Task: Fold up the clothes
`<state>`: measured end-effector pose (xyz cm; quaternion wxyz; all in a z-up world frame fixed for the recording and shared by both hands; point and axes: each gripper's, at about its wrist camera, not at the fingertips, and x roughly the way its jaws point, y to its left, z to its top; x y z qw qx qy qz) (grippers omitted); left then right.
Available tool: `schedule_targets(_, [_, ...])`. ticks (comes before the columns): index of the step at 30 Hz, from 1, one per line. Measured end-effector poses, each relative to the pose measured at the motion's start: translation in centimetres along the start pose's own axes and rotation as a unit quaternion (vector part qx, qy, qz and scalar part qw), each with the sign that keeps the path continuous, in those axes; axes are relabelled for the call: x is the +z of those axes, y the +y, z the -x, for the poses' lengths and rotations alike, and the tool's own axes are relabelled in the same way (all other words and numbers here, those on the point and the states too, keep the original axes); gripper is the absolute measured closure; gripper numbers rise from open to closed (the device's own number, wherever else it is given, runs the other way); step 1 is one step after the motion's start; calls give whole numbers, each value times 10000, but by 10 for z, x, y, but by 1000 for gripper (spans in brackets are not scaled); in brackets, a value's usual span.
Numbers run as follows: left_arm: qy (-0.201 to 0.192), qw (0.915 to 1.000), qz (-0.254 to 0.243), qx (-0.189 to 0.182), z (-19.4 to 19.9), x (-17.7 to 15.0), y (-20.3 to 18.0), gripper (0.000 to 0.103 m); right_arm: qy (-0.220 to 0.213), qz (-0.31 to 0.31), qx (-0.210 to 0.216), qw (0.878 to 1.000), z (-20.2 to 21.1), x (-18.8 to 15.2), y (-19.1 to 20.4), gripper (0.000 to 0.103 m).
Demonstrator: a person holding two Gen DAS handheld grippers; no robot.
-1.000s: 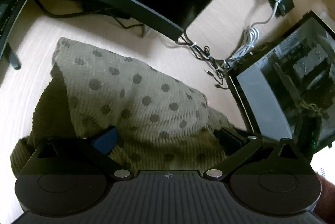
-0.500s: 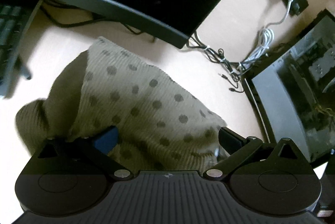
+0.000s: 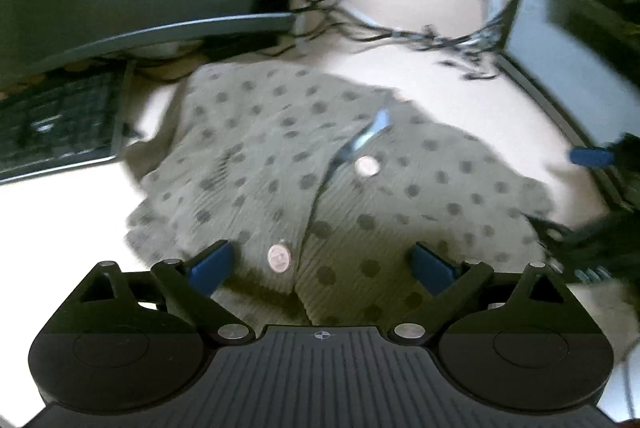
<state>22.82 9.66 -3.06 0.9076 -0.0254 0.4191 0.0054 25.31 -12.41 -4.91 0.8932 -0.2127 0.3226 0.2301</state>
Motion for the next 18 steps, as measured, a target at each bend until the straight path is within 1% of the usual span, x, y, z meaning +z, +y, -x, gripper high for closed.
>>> schedule_targets(2, [28, 9995, 27, 312, 2, -7, 5, 4, -152, 69, 338, 9993, 11, 2, 1, 0])
schedule_targets(5, [64, 9976, 205, 659, 11, -13, 27, 3, -408, 169, 869, 9952, 29, 7, 0, 0])
schedule_targets(7, [-44, 9969, 253, 744, 23, -14, 38, 4, -578, 235, 1221, 9905, 41, 11, -1, 0])
schedule_targets(10, [-413, 9970, 95, 654, 42, -10, 44, 4, -831, 333, 1746, 9806, 59, 16, -2, 0])
schedule_targets(12, [-549, 9961, -81, 684, 44, -5, 44, 5, -1129, 428, 1593, 9798, 60, 34, -7, 2])
schedule_targets(13, [-582, 9955, -169, 726, 43, -2, 44, 6, -1214, 577, 1473, 9799, 55, 42, -6, 9])
schedule_targets(14, [-605, 9949, -259, 763, 40, 1, 43, 8, -1272, 764, 1352, 9797, 48, 49, -3, 13])
schedule_targets(15, [-578, 9947, -361, 770, 34, 4, 43, 11, -1328, 950, 1231, 9789, 41, 56, 1, 22])
schedule_targets(16, [-547, 9944, -467, 780, 27, 6, 42, 15, -1311, 1109, 1173, 9781, 33, 61, 7, 36])
schedule_targets(18, [-460, 9925, -753, 841, 13, 8, 41, 15, -1221, 1387, 1138, 9762, 15, 69, 23, 50])
